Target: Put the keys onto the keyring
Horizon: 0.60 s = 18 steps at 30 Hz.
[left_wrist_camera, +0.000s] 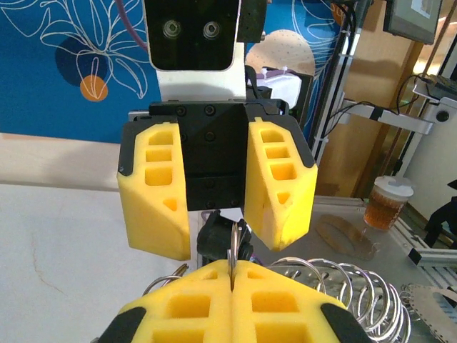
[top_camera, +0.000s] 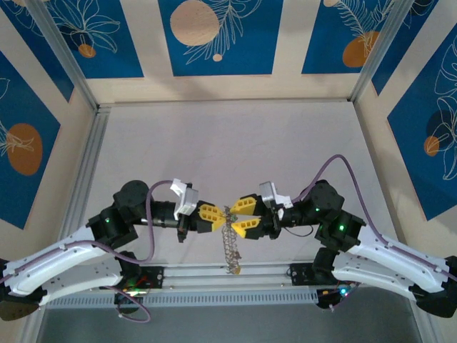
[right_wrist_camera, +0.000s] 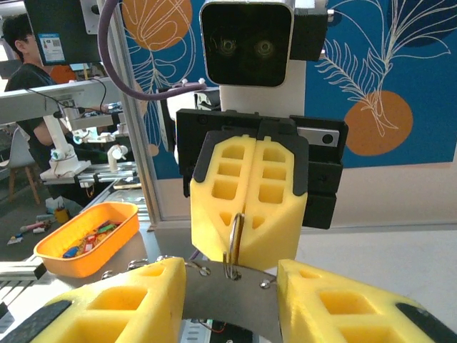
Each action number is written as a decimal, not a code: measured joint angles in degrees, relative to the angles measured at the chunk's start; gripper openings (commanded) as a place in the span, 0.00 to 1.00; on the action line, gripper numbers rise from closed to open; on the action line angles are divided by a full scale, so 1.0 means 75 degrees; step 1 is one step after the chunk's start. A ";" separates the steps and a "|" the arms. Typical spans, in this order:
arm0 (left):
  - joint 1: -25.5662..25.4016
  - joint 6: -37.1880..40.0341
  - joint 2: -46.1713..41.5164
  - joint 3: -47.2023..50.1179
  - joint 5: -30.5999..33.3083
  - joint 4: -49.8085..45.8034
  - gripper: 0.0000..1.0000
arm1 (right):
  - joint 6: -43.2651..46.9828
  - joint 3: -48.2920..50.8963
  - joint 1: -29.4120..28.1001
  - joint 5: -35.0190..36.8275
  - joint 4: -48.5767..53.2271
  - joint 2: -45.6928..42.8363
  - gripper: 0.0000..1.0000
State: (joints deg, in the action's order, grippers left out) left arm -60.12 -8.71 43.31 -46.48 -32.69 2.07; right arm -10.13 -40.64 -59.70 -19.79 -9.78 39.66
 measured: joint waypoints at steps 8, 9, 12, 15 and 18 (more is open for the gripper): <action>0.0000 -0.0099 0.0006 0.0172 -0.0044 0.0303 0.00 | -0.0052 0.0003 -0.0044 -0.0003 -0.0271 0.0245 0.17; 0.0000 -0.0119 0.0006 0.0192 -0.0044 0.0323 0.00 | -0.0047 0.0003 -0.0047 -0.0003 -0.0280 0.0256 0.11; 0.0000 -0.0192 -0.0003 0.0230 -0.0044 0.0420 0.00 | -0.0050 0.0000 -0.0047 -0.0017 -0.0289 0.0239 0.00; 0.0000 -0.0192 0.0000 0.0230 -0.0038 0.0379 0.00 | 0.0064 -0.0096 -0.0076 0.0035 -0.0041 0.0239 0.00; 0.0000 -0.0064 0.0006 0.0111 0.0079 0.0023 0.09 | 0.0341 -0.0463 -0.0117 0.0221 0.0766 0.0283 0.00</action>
State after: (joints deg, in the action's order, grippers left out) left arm -60.12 -9.19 43.35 -45.65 -32.10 2.24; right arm -7.57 -44.12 -60.58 -18.13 -4.03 41.78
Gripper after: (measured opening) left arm 0.046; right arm 0.050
